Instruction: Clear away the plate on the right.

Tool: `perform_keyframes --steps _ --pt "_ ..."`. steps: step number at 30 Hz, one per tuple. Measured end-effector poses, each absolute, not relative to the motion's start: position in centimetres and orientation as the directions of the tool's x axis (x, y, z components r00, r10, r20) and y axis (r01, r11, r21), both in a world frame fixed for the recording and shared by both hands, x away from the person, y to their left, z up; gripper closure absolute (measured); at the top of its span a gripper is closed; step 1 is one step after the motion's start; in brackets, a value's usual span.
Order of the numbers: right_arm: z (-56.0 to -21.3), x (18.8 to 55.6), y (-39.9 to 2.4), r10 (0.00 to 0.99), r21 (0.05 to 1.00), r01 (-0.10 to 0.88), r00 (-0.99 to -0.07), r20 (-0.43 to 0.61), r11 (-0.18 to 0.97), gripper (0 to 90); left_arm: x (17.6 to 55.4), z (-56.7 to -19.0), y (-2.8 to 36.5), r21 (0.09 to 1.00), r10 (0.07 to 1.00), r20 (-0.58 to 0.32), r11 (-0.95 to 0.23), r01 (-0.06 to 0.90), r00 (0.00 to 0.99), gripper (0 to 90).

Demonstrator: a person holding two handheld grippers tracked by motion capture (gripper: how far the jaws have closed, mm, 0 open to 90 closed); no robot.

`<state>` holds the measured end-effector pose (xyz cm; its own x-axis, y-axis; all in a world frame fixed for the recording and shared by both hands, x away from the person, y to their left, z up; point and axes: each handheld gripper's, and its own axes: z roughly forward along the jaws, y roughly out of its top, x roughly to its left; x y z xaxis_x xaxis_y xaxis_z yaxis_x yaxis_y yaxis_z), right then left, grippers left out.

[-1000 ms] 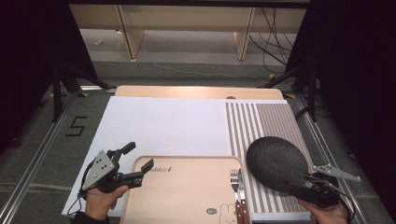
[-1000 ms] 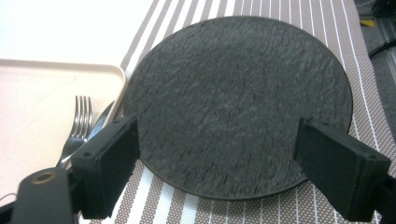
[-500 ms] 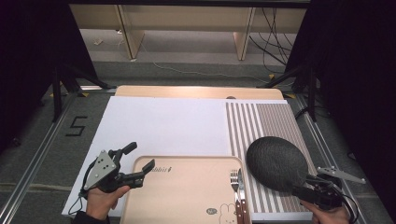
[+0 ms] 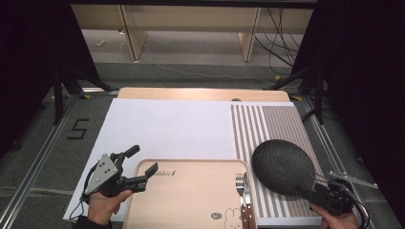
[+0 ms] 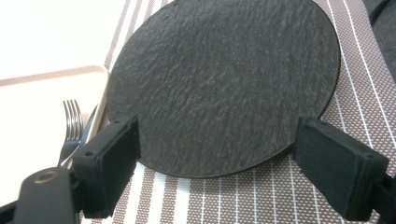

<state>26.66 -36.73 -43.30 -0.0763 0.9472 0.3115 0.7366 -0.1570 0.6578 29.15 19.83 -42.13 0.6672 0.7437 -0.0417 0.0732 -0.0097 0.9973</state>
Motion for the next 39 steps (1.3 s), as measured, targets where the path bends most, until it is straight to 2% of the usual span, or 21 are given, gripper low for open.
perform_keyframes --steps 3,5,6,7,9,10,12,14,15,16,19,20,22,24,25,28,29,31,32,35,39 --pt "-43.6 26.8 -36.9 0.952 0.655 0.738 -0.061 0.3 -0.159 16.1 29.2 -42.1 19.7 0.998 0.742 -0.04 -0.009 0.07 0.669 16.1" --pt "-43.6 26.7 -37.0 0.941 0.634 0.75 -0.05 0.335 -0.186 16.1 29.2 -42.1 19.8 0.997 0.742 -0.039 -0.011 0.07 0.669 16.1" --pt "-43.9 26.9 -37.2 0.949 0.65 0.744 -0.071 0.307 -0.154 16.1 29.2 -42.1 19.8 0.997 0.743 -0.041 -0.01 0.072 0.668 16.1" --pt "-43.8 26.8 -37.1 0.946 0.628 0.756 -0.038 0.322 -0.183 16.1 29.2 -42.1 19.8 0.997 0.743 -0.041 -0.01 0.072 0.668 16.1" --pt "-43.9 26.9 -37.3 0.942 0.631 0.754 -0.05 0.332 -0.183 16.1 29.2 -42.1 19.8 0.997 0.743 -0.041 -0.01 0.071 0.669 16.1" --pt "-43.9 26.8 -37.1 0.93 0.608 0.762 -0.021 0.367 -0.223 16.1 29.2 -42.1 19.8 0.997 0.743 -0.04 -0.01 0.071 0.669 16.1" --pt "-44.0 26.9 -37.2 0.931 0.596 0.772 -0.016 0.365 -0.221 16.1 29.2 -42.1 19.8 0.997 0.742 -0.039 -0.011 0.07 0.669 16.1" --pt "-44.1 26.9 -37.2 0.927 0.598 0.768 -0.013 0.375 -0.231 16.1 29.2 -42.1 19.8 0.998 0.742 -0.039 -0.011 0.069 0.669 16.1" --pt "-44.3 27.0 -37.5 0.926 0.61 0.765 -0.049 0.373 -0.205 16.1 29.2 -42.1 19.8 0.998 0.742 -0.039 -0.01 0.07 0.669 16.1" --pt "-44.1 26.8 -37.3 0.913 0.546 0.796 0.018 0.408 -0.26 16.1 29.2 -42.1 19.8 0.997 0.742 -0.039 -0.011 0.07 0.669 16.1" --pt "-44.4 27.0 -37.6 0.916 0.562 0.789 0.001 0.401 -0.247 16.3 29.2 -42.1 19.7 0.998 0.742 -0.039 -0.009 0.069 0.67 16.1" --pt "-44.3 26.9 -37.5 0.903 0.534 0.797 0.033 0.429 -0.283 16.3 29.2 -42.1 19.7 0.998 0.742 -0.038 -0.011 0.069 0.669 16.1" --pt "-44.6 27.0 -37.8 0.902 0.546 0.794 0.006 0.431 -0.266 16.3 29.2 -42.1 19.8 0.998 0.742 -0.038 -0.012 0.07 0.669 16.1" --pt "-44.4 26.9 -37.6 0.893 0.496 0.814 0.06 0.446 -0.302 16.3 29.2 -42.1 19.8 0.997 0.742 -0.037 -0.013 0.07 0.669 16.2" --pt "-44.7 26.9 -37.8 0.892 0.516 0.803 0.041 0.451 -0.298 16.3 29.2 -42.1 19.8 0.998 0.742 -0.037 -0.013 0.069 0.669 16.1" --pt "-44.8 26.9 -37.9 0.864 0.492 0.801 0.059 0.5 -0.34 16.5 29.2 -42.1 19.7 0.997 0.743 -0.038 -0.013 0.071 0.669 16.2" --pt "-44.9 27.0 -38.1 0.871 0.507 0.8 0.038 0.49 -0.32 16.5 29.2 -42.1 19.7 0.997 0.743 -0.039 -0.012 0.072 0.668 16.1" --pt "-44.8 26.9 -38.2 0.862 0.484 0.808 0.055 0.504 -0.335 16.5 29.2 -42.2 19.7 0.997 0.742 -0.037 -0.014 0.071 0.669 16.1" --pt "-45.1 27.0 -38.3 0.871 0.51 0.798 0.039 0.489 -0.322 16.5 29.2 -42.2 19.7 0.997 0.742 -0.038 -0.014 0.071 0.669 16.2" --pt "-45.1 27.0 -38.3 0.848 0.46 0.813 0.077 0.525 -0.358 16.5 29.2 -42.2 19.7 0.997 0.742 -0.04 -0.012 0.072 0.669 16.2" --pt "-45.5 27.0 -38.5 0.827 0.463 0.802 0.067 0.558 -0.377 16.6 29.2 -42.2 19.7 0.997 0.742 -0.039 -0.012 0.072 0.67 16.2"
